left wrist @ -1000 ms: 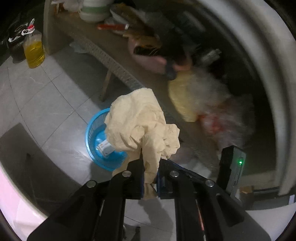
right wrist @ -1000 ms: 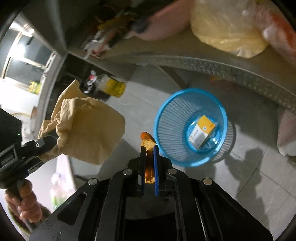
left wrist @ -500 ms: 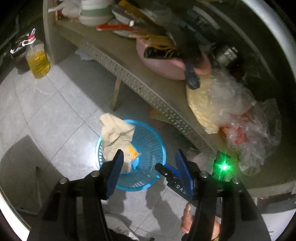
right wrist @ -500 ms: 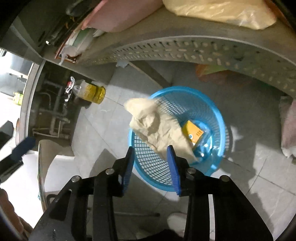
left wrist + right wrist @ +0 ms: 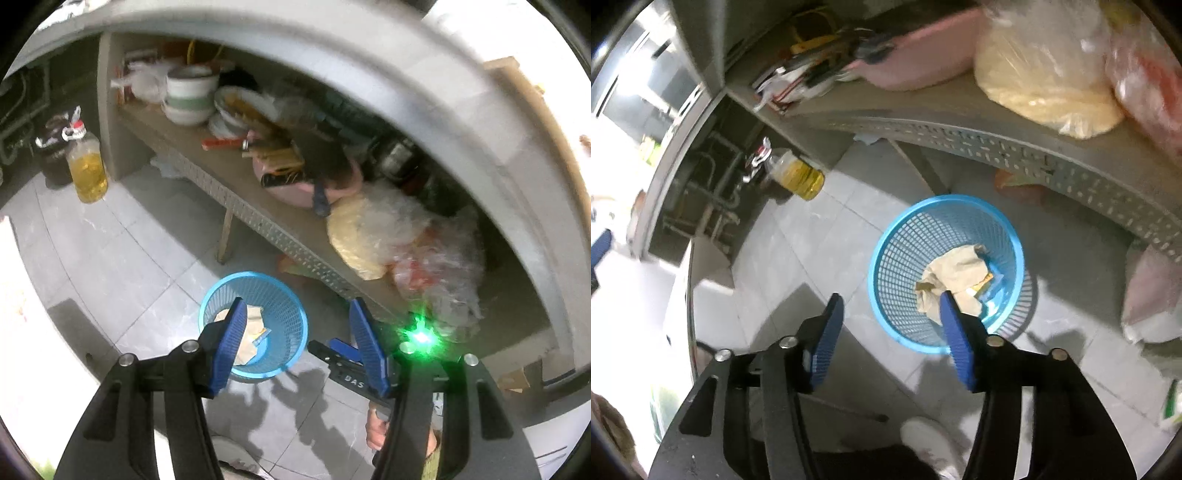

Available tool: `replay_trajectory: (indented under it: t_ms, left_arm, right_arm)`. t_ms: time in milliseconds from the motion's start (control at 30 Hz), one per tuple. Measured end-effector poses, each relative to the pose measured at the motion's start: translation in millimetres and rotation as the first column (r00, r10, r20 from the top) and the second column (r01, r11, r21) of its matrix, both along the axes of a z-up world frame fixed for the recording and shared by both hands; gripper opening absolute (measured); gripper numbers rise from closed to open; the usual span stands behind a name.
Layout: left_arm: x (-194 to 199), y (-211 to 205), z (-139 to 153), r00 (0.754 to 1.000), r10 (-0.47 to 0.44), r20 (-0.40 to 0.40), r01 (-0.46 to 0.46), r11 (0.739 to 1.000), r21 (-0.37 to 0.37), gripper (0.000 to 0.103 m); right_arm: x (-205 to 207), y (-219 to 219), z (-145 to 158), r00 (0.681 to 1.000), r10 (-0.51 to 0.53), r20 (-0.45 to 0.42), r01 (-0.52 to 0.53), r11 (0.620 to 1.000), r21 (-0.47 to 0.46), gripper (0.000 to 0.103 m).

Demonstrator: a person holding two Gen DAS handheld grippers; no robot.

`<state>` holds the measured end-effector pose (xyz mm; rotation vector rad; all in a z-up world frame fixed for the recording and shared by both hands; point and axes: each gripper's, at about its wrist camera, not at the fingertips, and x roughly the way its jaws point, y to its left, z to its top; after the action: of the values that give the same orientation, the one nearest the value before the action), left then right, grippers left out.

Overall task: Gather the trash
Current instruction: 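Open both grippers over the blue wastebasket to drop cloth and peel, then move both tools back over the table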

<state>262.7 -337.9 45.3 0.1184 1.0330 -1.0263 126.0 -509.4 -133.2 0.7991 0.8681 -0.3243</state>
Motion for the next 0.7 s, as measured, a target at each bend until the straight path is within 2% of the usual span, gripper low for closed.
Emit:
replay_trajectory:
  t_ms: [33,100,233,333,567,633,700]
  left_arm:
    - [-5.1,9.0,6.6,1.000,-0.002,0.015,0.002,1.000,-0.011,0.057]
    - [-21.5,36.3,23.0,0.999,0.008,0.052,-0.005,0.999,-0.043,0.059]
    - [-52.5,86.1,39.7,0.993,0.023,0.118,-0.014,0.997,-0.081,0.064]
    - [-70.7,122.0,43.4,0.986,0.060,0.156,-0.047,0.995,-0.088,0.066]
    - [-96.7,192.1,39.0,0.967,0.182,0.180,-0.164,0.980,-0.113,0.068]
    - [-100.0,204.3,36.7,0.962,0.205,0.181,-0.186,0.976,-0.116,0.068]
    - [-102.5,217.2,34.4,0.958,0.228,0.173,-0.209,0.970,-0.121,0.068]
  right_arm:
    - [-2.5,7.4,8.6,1.000,0.020,-0.005,-0.020,0.999,-0.030,0.058]
    - [-6.3,19.1,21.6,0.999,0.043,-0.015,-0.044,0.995,-0.087,0.069]
    - [-22.1,51.6,60.4,0.997,0.078,-0.011,-0.078,0.964,-0.254,0.085]
    - [-36.8,73.9,90.6,0.992,0.112,0.051,-0.087,0.932,-0.351,0.095]
    - [-58.0,118.8,143.5,0.970,0.179,0.167,-0.060,0.835,-0.547,0.095]
    - [-64.1,127.5,153.6,0.957,0.203,0.206,-0.051,0.820,-0.571,0.095]
    - [-71.0,132.7,161.1,0.942,0.217,0.256,-0.033,0.820,-0.571,0.095]
